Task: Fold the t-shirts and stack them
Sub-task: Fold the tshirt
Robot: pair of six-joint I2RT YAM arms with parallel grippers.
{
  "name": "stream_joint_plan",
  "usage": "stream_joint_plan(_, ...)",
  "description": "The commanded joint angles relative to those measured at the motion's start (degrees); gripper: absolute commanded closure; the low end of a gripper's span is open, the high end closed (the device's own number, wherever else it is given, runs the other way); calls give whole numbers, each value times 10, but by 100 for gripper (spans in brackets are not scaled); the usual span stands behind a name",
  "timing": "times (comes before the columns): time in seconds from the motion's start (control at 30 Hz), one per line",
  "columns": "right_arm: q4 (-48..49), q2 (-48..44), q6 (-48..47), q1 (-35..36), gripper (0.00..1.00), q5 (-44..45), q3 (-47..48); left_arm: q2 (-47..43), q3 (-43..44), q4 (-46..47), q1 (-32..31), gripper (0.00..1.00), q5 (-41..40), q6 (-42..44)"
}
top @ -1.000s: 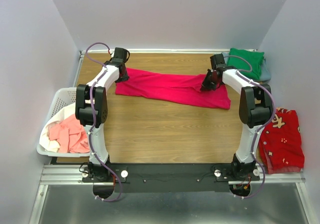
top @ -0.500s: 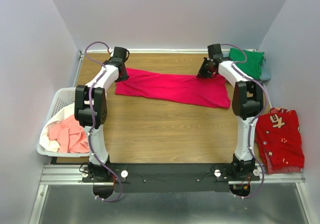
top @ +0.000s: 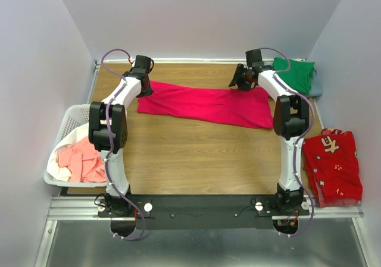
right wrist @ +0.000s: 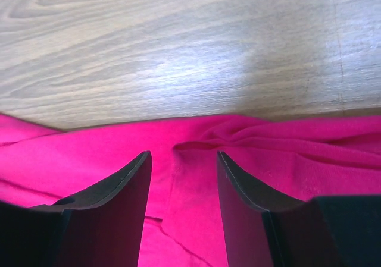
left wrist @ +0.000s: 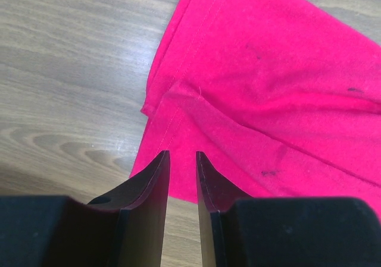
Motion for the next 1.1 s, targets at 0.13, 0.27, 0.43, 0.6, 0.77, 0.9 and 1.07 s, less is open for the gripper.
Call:
stream_joint_plan(0.13,-5,-69,-5,5,44,-21,-31,-22,-13,-5,-6,67,-20,-2)
stream_joint_plan(0.27,-5,-82,-7,7,44,-27,-51,-34,-53,9,-11,67,-10,-5)
stream_joint_plan(0.43,-4,-88,-7,8,44,-32,-61,-10,-64,17,-20,67,-13,-32)
stream_joint_plan(0.6,-5,-92,-14,8,44,-39,-63,35,-55,25,-28,68,-36,-59)
stream_joint_plan(0.77,-6,-99,-25,9,44,-35,-64,64,-72,13,-30,68,-66,-87)
stream_joint_plan(0.9,-8,-109,-31,8,44,-33,-71,57,-101,-10,-32,68,-88,-113)
stream_joint_plan(1.07,-39,-120,-32,7,44,-10,-75,25,-151,-75,-35,67,-103,-153)
